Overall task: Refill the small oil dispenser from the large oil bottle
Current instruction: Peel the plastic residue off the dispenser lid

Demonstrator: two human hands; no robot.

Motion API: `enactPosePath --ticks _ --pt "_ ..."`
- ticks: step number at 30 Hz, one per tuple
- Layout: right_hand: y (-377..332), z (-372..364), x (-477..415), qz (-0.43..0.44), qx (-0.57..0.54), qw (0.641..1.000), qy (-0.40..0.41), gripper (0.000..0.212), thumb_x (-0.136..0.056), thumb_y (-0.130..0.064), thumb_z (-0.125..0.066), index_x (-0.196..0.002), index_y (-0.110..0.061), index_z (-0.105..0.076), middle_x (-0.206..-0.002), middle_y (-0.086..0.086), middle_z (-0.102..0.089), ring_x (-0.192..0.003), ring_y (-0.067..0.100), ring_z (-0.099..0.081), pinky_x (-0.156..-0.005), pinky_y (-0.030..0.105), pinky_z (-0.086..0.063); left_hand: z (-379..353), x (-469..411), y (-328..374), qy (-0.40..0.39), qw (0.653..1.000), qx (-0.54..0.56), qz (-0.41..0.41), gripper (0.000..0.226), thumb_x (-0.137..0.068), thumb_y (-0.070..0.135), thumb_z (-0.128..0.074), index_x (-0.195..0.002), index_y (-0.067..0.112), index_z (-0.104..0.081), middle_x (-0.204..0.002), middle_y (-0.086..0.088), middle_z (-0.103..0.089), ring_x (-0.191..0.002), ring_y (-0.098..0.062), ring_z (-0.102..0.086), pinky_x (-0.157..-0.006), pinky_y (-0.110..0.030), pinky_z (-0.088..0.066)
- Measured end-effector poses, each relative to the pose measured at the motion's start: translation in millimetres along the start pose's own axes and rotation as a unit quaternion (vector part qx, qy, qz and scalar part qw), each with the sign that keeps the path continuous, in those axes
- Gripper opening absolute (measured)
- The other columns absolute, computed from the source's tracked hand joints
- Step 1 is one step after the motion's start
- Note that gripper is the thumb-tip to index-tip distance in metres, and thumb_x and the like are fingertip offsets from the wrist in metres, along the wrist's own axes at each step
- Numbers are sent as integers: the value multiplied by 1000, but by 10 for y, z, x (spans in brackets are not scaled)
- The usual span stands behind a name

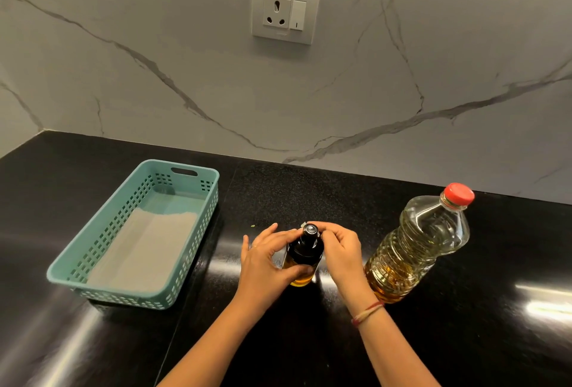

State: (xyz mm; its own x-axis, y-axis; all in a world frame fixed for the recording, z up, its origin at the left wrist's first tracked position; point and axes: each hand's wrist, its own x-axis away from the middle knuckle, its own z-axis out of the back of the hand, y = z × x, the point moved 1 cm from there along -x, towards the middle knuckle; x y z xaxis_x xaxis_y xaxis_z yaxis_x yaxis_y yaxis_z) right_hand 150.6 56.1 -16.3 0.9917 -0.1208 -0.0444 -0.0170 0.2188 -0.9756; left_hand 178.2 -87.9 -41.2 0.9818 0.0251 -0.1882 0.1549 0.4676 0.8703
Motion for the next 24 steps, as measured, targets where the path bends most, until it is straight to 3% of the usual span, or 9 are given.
enactPosePath --ticks 4,8,13,15,18,21,24 --pt "108 93 251 18 -53 998 13 23 -95 -14 -51 -107 -10 -71 -103 -1 -73 -104 7 -65 -89 21 -50 -4 9 -17 -8 1000 -11 0 74 -60 39 -88 -100 82 -42 -110 59 -43 -129 14 -30 -119 -46 -1" --pt "171 136 463 49 -91 994 26 38 -90 -34 -48 -111 -10 -69 -110 -3 -72 -110 9 -63 -95 26 -48 -19 7 -32 -6 1000 -1 3 69 -56 49 -83 -103 80 -43 -113 55 -47 -132 10 -33 -119 -50 -5" --pt "58 91 248 59 -89 994 -30 40 -94 -41 -44 -104 -13 -70 -100 -4 -74 -100 9 -67 -81 15 -49 -29 -1 -24 -3 1000 8 0 69 -54 49 -84 -102 79 -44 -113 46 -52 -130 8 -37 -118 -52 -9" --pt "25 37 104 59 -77 993 -63 55 -89 -60 -46 -97 -12 -72 -95 0 -75 -95 11 -69 -77 17 -51 -26 0 -8 1 1000 4 -2 66 -52 55 -79 -101 81 -43 -114 44 -51 -127 9 -39 -118 -52 -12" --pt "24 -34 -31 45 -63 993 -87 86 -71 -84 -42 -96 -8 -73 -94 4 -75 -95 14 -69 -81 24 -54 -24 -4 -19 2 1000 -6 -6 72 -54 45 -87 -99 80 -44 -113 46 -49 -126 10 -37 -117 -53 -12" --pt "73 -5 -60 41 -64 994 -78 92 -71 -87 -34 -97 -9 -74 -97 3 -75 -100 14 -68 -91 31 -51 -16 -14 -15 -2 1000 -18 -7 76 -56 44 -88 -101 82 -41 -111 48 -48 -125 14 -33 -118 -51 -10" --pt "135 68 -27 49 -73 994 -60 87 -76 -84 -32 -97 -10 -74 -100 3 -74 -103 16 -67 -95 38 -49 -16 -18 -25 -1 1000 -19 -16 68 -52 61 -78 -105 81 -41 -116 43 -50 -129 9 -36 -116 -56 -15"
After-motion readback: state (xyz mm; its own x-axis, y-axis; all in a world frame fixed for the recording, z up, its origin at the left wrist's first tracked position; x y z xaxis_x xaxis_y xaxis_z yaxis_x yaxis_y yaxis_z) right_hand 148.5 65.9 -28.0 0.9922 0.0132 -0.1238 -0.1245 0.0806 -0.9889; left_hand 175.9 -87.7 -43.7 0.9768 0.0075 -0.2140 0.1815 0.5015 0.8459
